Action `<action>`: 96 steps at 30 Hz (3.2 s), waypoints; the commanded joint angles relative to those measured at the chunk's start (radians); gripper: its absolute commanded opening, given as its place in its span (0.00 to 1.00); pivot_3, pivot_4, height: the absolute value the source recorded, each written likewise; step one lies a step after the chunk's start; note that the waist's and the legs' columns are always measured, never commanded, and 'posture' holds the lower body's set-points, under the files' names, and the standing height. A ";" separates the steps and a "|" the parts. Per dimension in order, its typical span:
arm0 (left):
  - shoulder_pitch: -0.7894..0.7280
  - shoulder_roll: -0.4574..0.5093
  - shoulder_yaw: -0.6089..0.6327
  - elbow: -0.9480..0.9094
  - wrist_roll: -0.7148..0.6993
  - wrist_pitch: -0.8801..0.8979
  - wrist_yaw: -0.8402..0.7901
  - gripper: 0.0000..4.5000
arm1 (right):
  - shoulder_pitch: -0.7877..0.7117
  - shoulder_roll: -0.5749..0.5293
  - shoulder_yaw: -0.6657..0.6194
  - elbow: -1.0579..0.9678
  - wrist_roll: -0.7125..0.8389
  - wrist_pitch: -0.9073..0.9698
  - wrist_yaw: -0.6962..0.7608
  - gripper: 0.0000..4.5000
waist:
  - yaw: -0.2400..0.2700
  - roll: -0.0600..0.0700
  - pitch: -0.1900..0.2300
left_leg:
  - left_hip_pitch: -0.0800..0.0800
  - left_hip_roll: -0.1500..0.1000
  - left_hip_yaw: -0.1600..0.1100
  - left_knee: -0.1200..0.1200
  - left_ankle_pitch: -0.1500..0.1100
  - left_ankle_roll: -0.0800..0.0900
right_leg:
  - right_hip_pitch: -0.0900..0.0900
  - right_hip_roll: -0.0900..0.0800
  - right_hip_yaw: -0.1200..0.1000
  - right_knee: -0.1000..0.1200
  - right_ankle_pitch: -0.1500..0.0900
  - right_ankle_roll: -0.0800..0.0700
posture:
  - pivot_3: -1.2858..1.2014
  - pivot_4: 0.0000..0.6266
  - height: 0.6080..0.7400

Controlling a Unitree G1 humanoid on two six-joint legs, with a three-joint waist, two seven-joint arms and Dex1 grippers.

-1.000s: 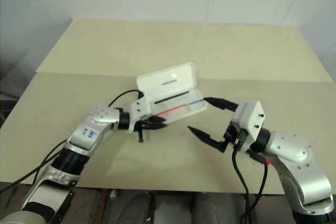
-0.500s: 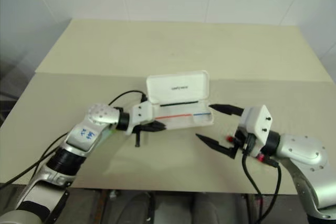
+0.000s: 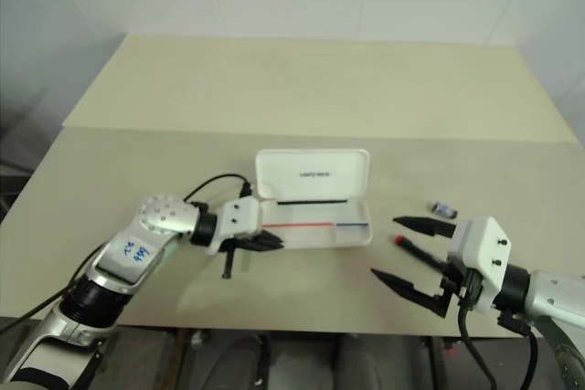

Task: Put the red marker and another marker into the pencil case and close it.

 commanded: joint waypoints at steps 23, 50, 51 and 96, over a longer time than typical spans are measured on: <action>0.023 0.072 0.086 -0.184 -0.139 0.112 -0.042 0.61 | -0.141 0.009 0.110 -0.001 0.030 0.000 -0.003 1.00 | 0.002 0.000 0.000 | 0.000 0.000 0.000 -0.001 0.000 0.000 | 0.000 0.000 0.000 0.000 0.000 0.000 | 0.52 0.24 1.00; 0.177 0.126 0.494 -0.368 -0.678 0.224 0.045 1.00 | 0.097 0.040 -0.093 0.284 -0.079 -0.086 0.091 1.00 | -0.001 -0.001 -0.001 | 0.002 0.000 0.001 -0.001 0.000 -0.001 | 0.001 0.000 0.001 0.002 -0.001 -0.001 | 0.52 0.24 1.00; 0.173 0.141 0.496 -0.369 -0.694 0.232 0.038 1.00 | 0.100 0.046 -0.088 0.323 -0.104 -0.116 0.093 1.00 | -0.003 -0.001 -0.001 | 0.002 0.000 0.002 0.000 0.000 -0.001 | 0.001 0.000 0.001 0.001 -0.001 -0.001 | 0.52 0.24 1.00; 0.364 0.293 0.606 -0.356 -0.663 0.090 0.014 1.00 | -0.337 -0.061 0.139 0.513 -0.152 -0.191 0.158 0.14 | -0.024 -0.003 -0.002 | 0.007 0.003 0.019 -0.001 0.000 0.000 | -0.003 0.004 0.021 -0.001 0.006 -0.001 | 0.52 0.24 1.00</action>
